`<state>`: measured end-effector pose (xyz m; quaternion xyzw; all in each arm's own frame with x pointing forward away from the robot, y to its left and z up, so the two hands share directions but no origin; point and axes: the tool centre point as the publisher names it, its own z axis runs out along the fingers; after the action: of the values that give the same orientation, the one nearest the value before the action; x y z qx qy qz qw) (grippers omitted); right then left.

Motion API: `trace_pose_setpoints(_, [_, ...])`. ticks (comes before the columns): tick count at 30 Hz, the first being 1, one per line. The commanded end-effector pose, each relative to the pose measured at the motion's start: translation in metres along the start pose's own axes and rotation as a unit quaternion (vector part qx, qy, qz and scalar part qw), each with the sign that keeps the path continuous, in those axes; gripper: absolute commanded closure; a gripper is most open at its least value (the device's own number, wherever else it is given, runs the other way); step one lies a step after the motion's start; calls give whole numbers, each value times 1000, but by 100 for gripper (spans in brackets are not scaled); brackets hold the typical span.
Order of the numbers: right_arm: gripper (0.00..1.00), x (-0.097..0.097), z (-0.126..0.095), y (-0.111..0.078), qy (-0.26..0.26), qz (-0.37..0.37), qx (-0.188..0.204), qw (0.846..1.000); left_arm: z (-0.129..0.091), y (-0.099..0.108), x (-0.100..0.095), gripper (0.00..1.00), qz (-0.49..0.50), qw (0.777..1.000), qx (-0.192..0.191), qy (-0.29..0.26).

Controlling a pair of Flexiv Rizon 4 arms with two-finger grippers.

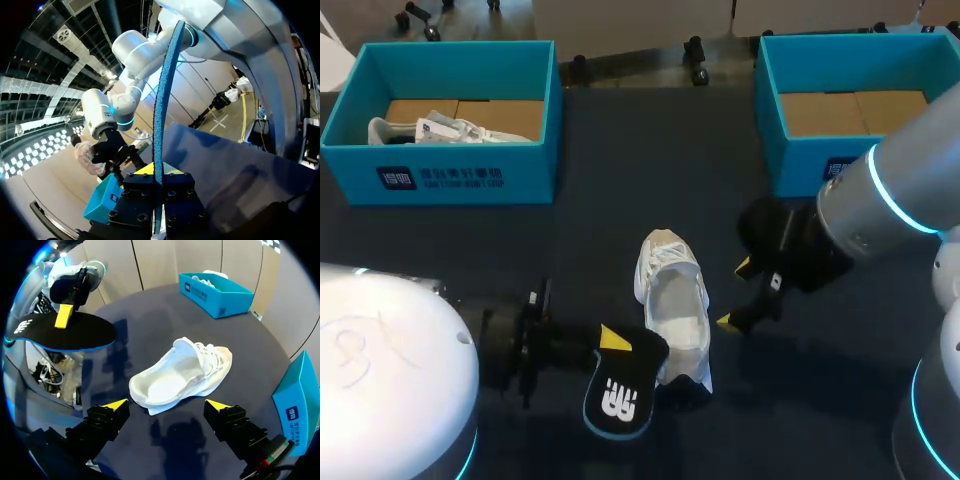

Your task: Take the shoe out of the shoebox, open the shoe tongue, remove and reinsert the insole, then place the shoe into the shoebox

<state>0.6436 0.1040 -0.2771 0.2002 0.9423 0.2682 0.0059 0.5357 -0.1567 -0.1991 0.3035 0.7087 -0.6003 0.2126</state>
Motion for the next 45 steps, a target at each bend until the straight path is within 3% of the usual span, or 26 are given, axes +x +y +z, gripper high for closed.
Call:
trace_pose_setpoints(1, [0, -2, 3, 1, 0, -9, 11, 1000, 1, -1, 1, 100, 0, 1000, -2, 0])
trace_pose_setpoints(12, [0, -6, 26, -16, 3, -70, 66, 995, 11, -2, 6, 100, -51, 999, 16, -9])
trace_pose_setpoints(24, [0, -21, 56, -22, 8, -75, 80, 994, 26, 14, 7, 100, -59, 998, 26, -24])
trace_pose_setpoints(45, [0, -23, 74, -32, 6, -58, 116, 991, 39, 24, 7, 100, -67, 997, 27, -22])
